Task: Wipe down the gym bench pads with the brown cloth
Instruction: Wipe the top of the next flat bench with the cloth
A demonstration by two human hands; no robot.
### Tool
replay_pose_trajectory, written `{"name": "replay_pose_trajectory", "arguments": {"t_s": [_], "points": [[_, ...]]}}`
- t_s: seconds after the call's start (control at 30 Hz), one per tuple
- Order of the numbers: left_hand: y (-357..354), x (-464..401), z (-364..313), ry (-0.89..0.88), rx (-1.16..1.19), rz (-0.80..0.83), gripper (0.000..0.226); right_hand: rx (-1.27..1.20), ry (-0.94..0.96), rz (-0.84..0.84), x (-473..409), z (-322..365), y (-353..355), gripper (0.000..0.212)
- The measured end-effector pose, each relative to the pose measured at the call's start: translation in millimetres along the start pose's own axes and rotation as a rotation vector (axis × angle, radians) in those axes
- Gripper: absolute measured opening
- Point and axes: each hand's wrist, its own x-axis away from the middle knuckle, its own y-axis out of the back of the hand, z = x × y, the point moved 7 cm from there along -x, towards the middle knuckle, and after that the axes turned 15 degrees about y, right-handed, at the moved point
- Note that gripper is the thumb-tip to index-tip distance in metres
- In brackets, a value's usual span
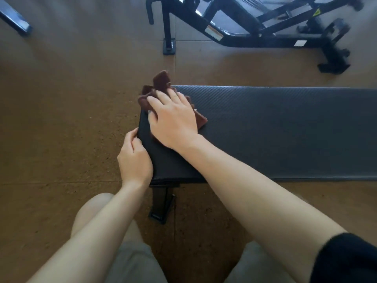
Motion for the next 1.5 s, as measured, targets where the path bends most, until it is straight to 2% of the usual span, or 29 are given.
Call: {"name": "replay_pose_trajectory", "arguments": {"t_s": [0.1, 0.27, 0.47, 0.57, 0.67, 0.77, 0.87, 1.0, 1.13, 1.2, 1.27, 1.43, 1.5], "points": [[0, 1, -1, -0.003, 0.006, -0.006, 0.038, -0.065, 0.079, 0.04, 34, 4, 14, 0.039], [1, -2, 0, 0.008, -0.003, -0.013, 0.039, -0.106, 0.064, 0.092, 97, 3, 38, 0.044], [1, -5, -1, -0.007, -0.027, -0.05, 0.038, -0.064, 0.24, 0.158, -8, 6, 0, 0.04], [-1, -5, 1, 0.008, -0.036, -0.045, 0.039, -0.017, 0.236, 0.192, -54, 8, -18, 0.039], [0, -4, 1, 0.014, -0.034, -0.059, 0.034, -0.034, 0.217, 0.13, -64, -3, -16, 0.039], [1, -3, 1, 0.016, -0.04, -0.052, 0.035, -0.022, 0.092, 0.072, -56, -46, -4, 0.042], [1, 1, -3, -0.002, -0.061, -0.053, 0.038, 0.029, -0.136, 0.052, -26, -117, 24, 0.052], [2, 3, -6, -0.013, -0.077, -0.065, 0.04, 0.135, -0.422, -0.086, 90, -217, 90, 0.048], [2, 4, -6, -0.006, -0.074, -0.055, 0.042, 0.277, -0.669, -0.112, 168, -249, 121, 0.053], [1, 5, -7, -0.011, -0.075, -0.056, 0.042, 0.313, -0.719, -0.098, 157, -231, 112, 0.054], [1, 6, -8, -0.009, -0.068, -0.055, 0.042, 0.277, -0.663, -0.088, 129, -189, 93, 0.053], [2, 4, -6, -0.027, -0.073, -0.046, 0.041, 0.101, -0.208, -0.103, 60, -21, 31, 0.038], [3, 3, -7, -0.039, -0.066, -0.058, 0.041, 0.006, -0.069, -0.065, 56, 19, 19, 0.038]]}}
